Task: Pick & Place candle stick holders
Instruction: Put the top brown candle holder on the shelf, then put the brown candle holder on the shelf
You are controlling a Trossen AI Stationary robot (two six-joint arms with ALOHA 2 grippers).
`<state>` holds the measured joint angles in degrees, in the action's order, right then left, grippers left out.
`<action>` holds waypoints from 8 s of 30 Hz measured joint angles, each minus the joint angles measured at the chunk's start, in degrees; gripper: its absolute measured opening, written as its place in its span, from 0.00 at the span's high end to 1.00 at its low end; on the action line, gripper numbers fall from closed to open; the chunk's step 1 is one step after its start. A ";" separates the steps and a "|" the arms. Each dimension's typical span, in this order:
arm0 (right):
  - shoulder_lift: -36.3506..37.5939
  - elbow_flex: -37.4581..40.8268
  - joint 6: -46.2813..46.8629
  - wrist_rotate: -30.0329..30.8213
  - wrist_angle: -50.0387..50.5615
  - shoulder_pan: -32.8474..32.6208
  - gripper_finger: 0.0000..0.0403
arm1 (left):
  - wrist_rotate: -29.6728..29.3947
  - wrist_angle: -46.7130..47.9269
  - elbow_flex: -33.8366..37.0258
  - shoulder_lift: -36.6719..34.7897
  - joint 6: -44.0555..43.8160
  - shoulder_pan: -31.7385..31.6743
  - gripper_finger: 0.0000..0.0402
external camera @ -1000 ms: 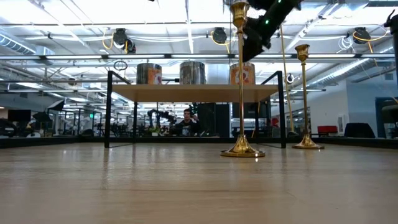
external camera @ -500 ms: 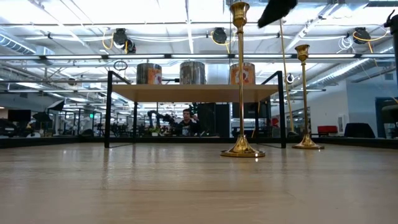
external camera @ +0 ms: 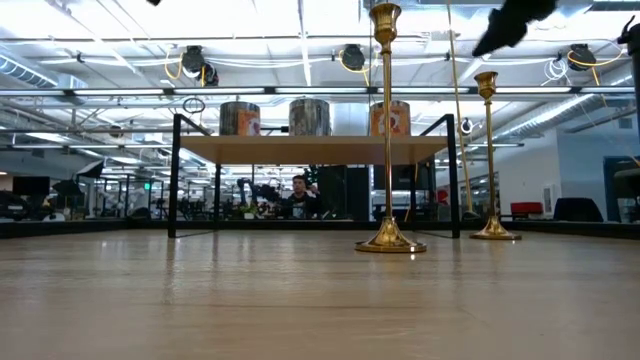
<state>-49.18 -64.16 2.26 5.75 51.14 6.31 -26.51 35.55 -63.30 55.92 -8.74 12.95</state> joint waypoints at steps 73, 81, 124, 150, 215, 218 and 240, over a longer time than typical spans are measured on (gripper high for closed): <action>8.09 12.70 22.47 -7.56 -12.50 -1.24 0.97 | 0.88 -5.73 4.45 -3.17 -0.74 0.00 0.77; -0.43 9.03 14.87 -17.77 -32.66 -4.24 0.97 | 0.84 -5.77 4.45 -3.17 -0.96 0.00 0.77; -26.81 -22.73 -0.59 -1.32 -6.58 13.24 0.85 | 0.95 -5.68 4.45 -3.10 -0.45 0.00 0.77; -18.48 -18.98 3.13 -1.41 9.24 7.92 0.57 | 1.17 -2.60 4.82 -2.08 0.58 0.54 0.77; -33.78 26.76 6.01 0.20 -97.32 -17.43 0.97 | 1.07 -15.90 11.94 4.79 1.37 3.85 0.77; -33.79 20.68 5.14 0.01 -88.45 -18.31 0.97 | 1.06 -15.93 11.94 4.79 1.52 3.85 0.77; -36.85 -0.41 -10.31 8.67 -77.72 -4.03 0.97 | 0.95 -16.13 11.94 4.79 3.05 6.84 0.77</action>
<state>-86.03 -64.58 -8.05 14.42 -26.58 2.29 -25.56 19.42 -51.35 60.71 -5.69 19.79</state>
